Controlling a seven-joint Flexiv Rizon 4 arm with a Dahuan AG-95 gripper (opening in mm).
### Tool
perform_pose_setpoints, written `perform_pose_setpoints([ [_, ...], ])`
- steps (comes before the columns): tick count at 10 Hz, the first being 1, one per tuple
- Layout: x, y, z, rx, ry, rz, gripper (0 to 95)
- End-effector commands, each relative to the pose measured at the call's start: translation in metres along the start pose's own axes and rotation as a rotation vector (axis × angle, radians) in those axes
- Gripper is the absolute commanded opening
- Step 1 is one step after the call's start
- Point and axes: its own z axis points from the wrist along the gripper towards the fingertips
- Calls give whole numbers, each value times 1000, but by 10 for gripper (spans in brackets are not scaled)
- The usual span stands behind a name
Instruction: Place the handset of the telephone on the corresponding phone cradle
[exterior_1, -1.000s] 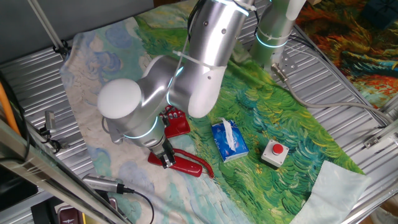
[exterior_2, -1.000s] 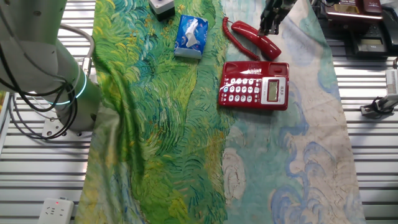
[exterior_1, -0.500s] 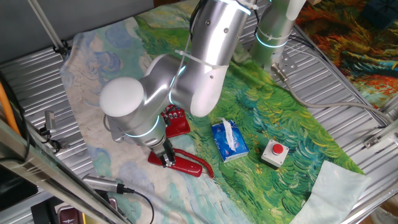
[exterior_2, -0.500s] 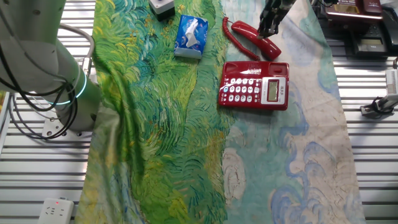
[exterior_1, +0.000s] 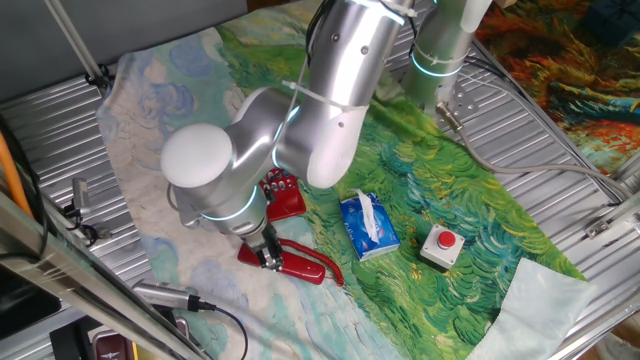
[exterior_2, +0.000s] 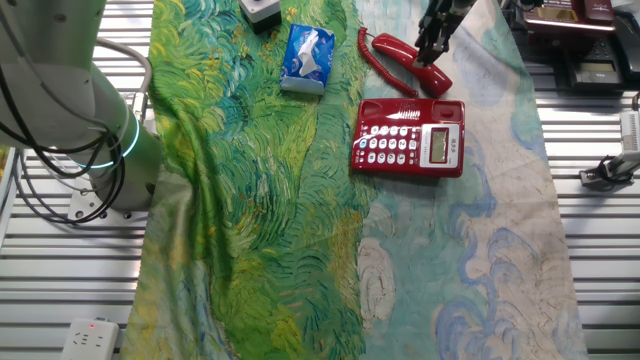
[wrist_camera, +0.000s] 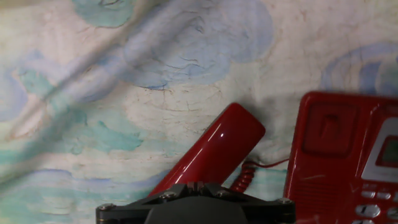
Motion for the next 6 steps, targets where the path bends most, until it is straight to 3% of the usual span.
perform_pose_setpoints([
  [1,-1,0,0,1,-4,6,380],
  [3,-1,0,0,0,-8,13,380],
  [4,-1,0,0,0,-9,17,570],
  [6,-1,0,0,-1,-14,18,570],
])
